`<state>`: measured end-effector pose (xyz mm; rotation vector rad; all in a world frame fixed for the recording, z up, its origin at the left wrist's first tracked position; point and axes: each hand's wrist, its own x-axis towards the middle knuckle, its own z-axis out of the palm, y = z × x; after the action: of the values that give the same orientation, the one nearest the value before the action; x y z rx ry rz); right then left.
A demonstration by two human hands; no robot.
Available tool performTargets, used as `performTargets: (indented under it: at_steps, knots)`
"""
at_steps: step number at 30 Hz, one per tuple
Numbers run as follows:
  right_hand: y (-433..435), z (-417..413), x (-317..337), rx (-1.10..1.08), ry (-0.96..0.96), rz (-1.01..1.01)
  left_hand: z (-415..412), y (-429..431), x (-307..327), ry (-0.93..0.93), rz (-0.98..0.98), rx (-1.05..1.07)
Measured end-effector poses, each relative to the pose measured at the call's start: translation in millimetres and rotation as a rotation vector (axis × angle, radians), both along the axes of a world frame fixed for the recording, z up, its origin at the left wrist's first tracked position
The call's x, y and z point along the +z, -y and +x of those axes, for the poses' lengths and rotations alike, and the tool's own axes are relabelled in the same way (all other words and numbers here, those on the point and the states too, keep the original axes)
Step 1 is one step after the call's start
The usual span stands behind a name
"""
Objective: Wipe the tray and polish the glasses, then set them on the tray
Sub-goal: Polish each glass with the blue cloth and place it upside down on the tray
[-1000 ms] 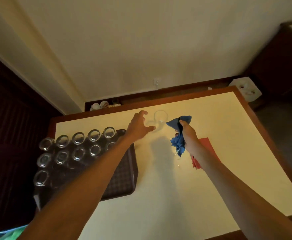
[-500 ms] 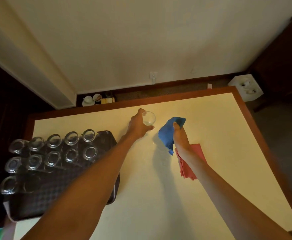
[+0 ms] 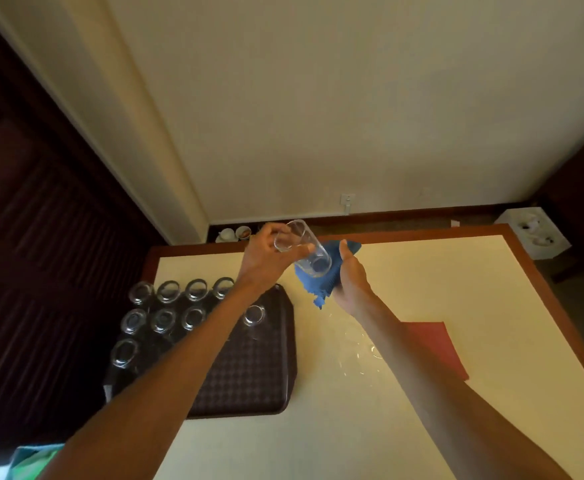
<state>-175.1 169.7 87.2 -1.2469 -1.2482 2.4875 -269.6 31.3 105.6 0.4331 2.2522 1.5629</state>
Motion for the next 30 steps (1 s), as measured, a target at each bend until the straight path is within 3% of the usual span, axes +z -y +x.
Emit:
performTargets:
  at_steps: [11, 15, 19, 24, 30]
  knots:
    - [140.8, -18.6, 72.7, 0.120, -0.035, 0.079, -23.4, 160.5, 66.7, -0.178, -0.005, 0.070]
    - [186.6, -34.8, 108.1, 0.157, -0.075, 0.208, -29.1, 204.8, 91.4, -0.037, 0.196, 0.203]
    - [236.7, -46.9, 141.2, 0.324, -0.175, 0.380, -19.0, 227.0, 104.5, 0.254, 0.380, 0.174]
    - [287.7, -51.6, 157.7, 0.430, -0.254, 0.648, -8.6, 244.5, 120.3, 0.412, 0.497, 0.177]
    - [312.7, -60.9, 145.8, 0.500, -0.334, 0.786, -15.0, 262.0, 132.7, 0.597, 0.593, 0.233]
